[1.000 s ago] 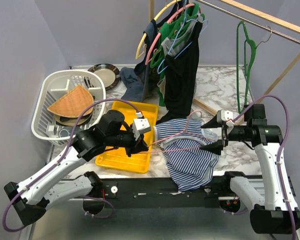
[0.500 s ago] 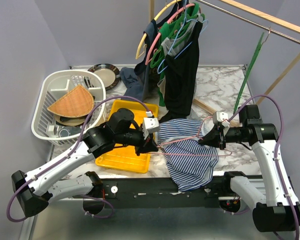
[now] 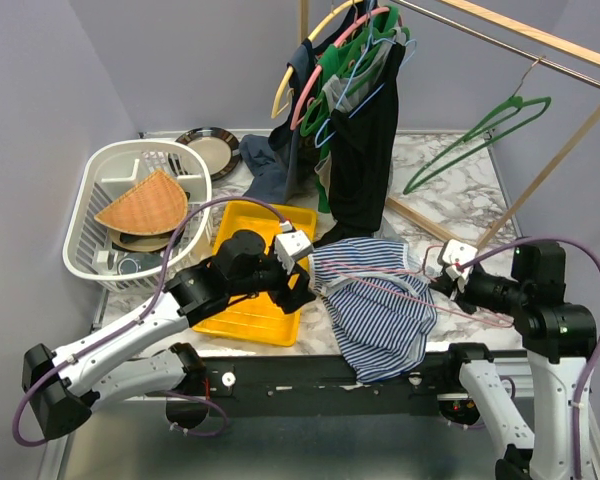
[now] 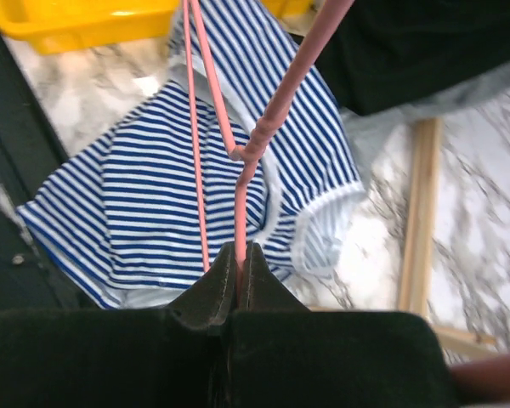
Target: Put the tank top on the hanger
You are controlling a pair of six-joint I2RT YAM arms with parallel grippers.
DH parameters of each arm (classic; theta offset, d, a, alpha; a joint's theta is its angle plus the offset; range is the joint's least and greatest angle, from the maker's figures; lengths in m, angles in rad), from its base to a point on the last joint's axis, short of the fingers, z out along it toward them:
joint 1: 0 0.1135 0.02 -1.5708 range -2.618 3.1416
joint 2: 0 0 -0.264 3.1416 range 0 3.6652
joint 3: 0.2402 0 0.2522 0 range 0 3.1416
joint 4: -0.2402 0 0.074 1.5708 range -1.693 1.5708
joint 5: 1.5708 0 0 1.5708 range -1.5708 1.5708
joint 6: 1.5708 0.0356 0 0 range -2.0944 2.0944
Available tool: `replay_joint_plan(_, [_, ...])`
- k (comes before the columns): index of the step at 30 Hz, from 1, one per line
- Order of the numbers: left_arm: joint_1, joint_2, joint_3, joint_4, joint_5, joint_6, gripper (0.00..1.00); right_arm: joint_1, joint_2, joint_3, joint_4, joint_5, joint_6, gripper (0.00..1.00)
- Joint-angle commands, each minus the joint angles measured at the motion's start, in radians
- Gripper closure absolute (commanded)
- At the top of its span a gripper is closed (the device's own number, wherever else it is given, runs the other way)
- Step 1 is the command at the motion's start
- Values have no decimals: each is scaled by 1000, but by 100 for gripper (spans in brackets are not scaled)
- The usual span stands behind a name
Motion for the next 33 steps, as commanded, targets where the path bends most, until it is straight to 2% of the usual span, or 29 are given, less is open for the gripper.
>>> replay_joint_plan(1, [-127, 29, -8, 7, -238, -60, 20, -39, -21, 14, -24, 203, 58, 100])
replay_joint_plan(6, [-232, 148, 9, 43, -427, -129, 26, -62, -40, 6, -47, 252, 56, 100])
replay_joint_plan(7, [-254, 184, 10, 59, -517, -170, 28, -65, -43, 2, -48, 255, 61, 100])
replay_joint_plan(8, [-287, 204, 13, 83, -568, -198, 34, -66, -44, -1, -48, 260, 61, 100])
replay_joint_plan(9, [-309, 227, 18, 88, -615, -221, 35, -68, -46, -6, -48, 265, 64, 100])
replay_joint_plan(10, [-329, 273, 38, 88, -730, -279, 35, -70, -51, -7, -46, 266, 65, 99])
replay_joint_plan(16, [-465, 430, 88, 129, -983, -381, 39, -71, -49, -12, -44, 258, 68, 99])
replay_joint_plan(23, [-493, 661, 228, -40, -1228, -517, 41, -73, -55, -11, -52, 239, 65, 100])
replay_joint_plan(29, [-492, 784, 280, -41, -1347, -525, 43, -71, -57, -4, -63, 225, 61, 99])
replay_joint_plan(31, [-492, 818, 305, -58, -1392, -546, 45, -73, -57, -4, -63, 220, 61, 100])
replay_joint_plan(33, [-487, 865, 335, -88, -1422, -560, 52, -71, -60, -6, -63, 220, 61, 100])
